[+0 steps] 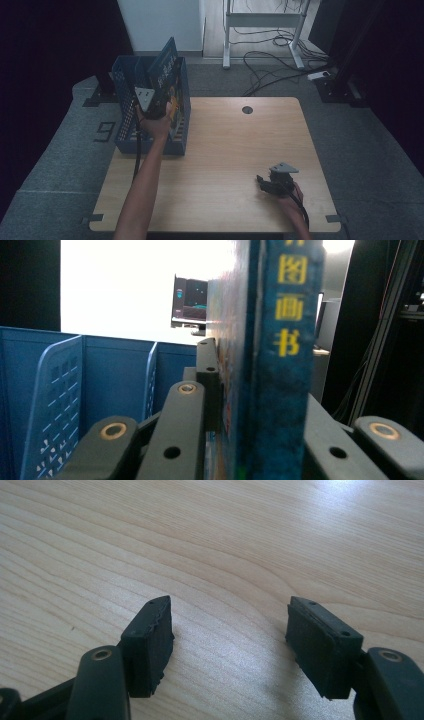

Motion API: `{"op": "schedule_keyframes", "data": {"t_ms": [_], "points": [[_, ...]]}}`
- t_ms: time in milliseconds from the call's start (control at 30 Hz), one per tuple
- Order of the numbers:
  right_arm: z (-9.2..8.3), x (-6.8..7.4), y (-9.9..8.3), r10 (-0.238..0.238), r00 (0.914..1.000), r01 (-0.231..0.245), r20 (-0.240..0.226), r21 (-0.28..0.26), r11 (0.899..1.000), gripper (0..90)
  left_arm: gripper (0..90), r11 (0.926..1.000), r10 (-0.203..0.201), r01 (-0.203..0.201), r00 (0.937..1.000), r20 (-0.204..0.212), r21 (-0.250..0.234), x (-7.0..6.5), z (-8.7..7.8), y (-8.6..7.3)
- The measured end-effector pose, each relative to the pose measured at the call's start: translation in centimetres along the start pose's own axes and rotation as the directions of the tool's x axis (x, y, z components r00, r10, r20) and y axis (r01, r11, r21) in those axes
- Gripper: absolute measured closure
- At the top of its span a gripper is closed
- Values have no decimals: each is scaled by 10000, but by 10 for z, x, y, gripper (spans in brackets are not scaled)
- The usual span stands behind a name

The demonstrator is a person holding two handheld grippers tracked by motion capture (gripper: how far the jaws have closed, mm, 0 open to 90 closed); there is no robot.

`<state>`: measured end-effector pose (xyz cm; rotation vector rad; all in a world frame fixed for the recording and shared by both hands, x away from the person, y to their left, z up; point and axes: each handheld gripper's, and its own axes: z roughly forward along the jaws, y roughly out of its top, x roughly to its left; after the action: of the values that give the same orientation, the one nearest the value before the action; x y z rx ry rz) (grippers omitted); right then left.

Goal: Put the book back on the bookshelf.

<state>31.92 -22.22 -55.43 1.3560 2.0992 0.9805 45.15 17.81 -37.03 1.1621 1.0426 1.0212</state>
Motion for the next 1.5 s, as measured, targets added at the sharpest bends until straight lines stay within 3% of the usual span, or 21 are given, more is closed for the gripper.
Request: {"op": "schedule_keyframes", "data": {"t_ms": [67, 267, 633, 1100, 1500], "points": [[0, 0, 0, 5, 10000, -5, -3, -5, 10000, 343, 816, 9999, 130, -130, 9999, 24, -98, -1, 0, -1], [-1, 1, -1, -10, 10000, 10, -18, 0, 10000, 341, 815, 9998, -82, 80, 9999, -69, -186, 0, 3, -1], [-2, 2, -2, -4, 10000, 4, -18, 14, 10000, 340, 810, 9995, 28, -29, 10000, -48, -308, -5, 3, -7], [-2, 2, -2, -3, 10000, 3, -47, 27, 10000, 338, 798, 9990, 51, -55, 9999, 95, 435, -10, 5, -46], [-3, 2, -2, 15, 10000, -14, -68, 31, 10000, 338, 721, 9986, -65, 23, 9968, 793, 527, -12, -12, -50]]}}
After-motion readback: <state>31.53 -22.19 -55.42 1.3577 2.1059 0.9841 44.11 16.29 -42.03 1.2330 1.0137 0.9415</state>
